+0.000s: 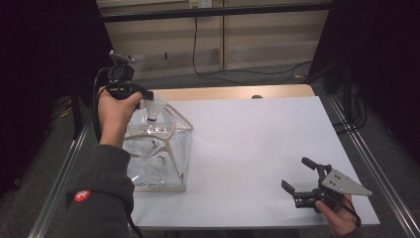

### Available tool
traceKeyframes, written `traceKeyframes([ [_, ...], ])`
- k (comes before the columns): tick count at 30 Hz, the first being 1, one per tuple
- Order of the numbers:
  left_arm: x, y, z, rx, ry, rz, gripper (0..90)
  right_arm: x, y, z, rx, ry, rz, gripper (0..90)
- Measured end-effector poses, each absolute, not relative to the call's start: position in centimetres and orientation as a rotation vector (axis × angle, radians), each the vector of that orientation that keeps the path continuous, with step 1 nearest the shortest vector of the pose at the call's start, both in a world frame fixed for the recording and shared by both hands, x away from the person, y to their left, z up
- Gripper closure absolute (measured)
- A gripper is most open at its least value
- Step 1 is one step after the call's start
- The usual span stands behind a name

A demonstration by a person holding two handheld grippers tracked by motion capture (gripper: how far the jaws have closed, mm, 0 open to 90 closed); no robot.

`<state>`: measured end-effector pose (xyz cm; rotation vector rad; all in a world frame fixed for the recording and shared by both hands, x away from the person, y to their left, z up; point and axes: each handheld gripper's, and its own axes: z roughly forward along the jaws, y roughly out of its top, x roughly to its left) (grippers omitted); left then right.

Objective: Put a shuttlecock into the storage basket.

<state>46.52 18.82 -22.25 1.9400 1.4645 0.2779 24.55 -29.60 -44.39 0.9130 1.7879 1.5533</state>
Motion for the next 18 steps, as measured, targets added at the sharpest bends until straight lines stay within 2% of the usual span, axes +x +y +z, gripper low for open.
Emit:
traceKeyframes([
  [18,46.7,20.0,-23.1,1.929,1.489,0.294,90.0,24.5,-29.6,-44.4,0.913,1.78,1.555,0.3],
])
